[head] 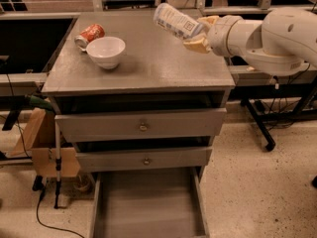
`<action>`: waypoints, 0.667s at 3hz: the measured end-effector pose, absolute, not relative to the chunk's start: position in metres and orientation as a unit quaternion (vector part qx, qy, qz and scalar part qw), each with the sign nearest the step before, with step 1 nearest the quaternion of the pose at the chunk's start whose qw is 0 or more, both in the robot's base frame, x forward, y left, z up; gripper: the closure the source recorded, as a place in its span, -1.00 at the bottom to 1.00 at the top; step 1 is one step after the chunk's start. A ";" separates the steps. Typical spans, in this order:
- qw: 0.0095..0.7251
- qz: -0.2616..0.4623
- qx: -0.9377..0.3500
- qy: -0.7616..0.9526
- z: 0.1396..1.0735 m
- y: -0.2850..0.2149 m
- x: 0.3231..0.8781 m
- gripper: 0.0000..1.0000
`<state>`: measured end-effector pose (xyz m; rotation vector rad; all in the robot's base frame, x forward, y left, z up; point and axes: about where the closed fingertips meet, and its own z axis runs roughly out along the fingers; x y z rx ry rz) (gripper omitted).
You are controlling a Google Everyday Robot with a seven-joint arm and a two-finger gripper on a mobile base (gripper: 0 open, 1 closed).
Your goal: Pick blue plastic bottle from bottom drawer and place on counter
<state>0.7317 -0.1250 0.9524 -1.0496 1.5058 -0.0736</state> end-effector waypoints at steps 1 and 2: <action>0.578 -0.017 -0.489 0.653 0.948 -0.124 0.741 0.04; 0.539 -0.008 -0.530 0.654 0.930 -0.117 0.743 -0.42</action>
Offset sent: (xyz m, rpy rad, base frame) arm 0.0137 0.0077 -0.0453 -0.2226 0.1976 0.1890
